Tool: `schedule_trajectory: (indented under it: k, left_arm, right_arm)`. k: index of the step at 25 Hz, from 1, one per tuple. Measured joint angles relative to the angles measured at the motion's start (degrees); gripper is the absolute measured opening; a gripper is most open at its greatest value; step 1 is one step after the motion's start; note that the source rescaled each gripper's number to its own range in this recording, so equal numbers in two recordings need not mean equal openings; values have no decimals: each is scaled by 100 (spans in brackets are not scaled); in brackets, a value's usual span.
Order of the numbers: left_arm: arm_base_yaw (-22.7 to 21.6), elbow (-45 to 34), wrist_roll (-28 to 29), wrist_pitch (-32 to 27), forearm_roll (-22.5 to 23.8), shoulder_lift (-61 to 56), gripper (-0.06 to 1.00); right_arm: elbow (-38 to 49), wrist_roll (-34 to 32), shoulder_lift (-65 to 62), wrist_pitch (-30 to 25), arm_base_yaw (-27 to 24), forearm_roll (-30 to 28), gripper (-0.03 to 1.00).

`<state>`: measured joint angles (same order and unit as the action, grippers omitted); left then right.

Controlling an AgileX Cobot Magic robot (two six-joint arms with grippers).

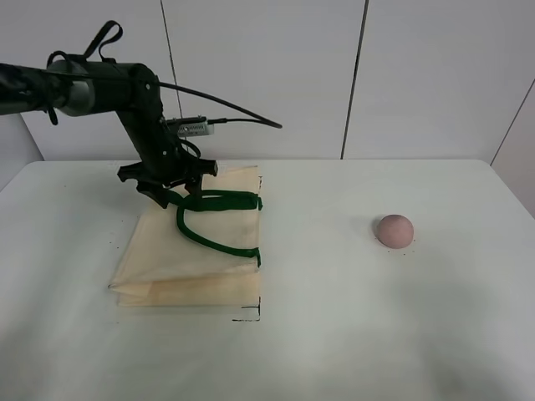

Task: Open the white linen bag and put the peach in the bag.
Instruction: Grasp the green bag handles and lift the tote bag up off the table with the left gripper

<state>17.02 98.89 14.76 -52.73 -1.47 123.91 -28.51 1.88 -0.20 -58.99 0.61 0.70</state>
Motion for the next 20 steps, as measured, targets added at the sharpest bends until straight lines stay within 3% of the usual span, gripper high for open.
schedule_trajectory:
  k: [16,20]
  left_arm:
    - [0,31,253,693,206,949,90]
    - [0,41,257,676,253,990,76]
  right_arm:
    - [0,0,0,0,0,0,100]
    - [0,0,0,0,0,0,100]
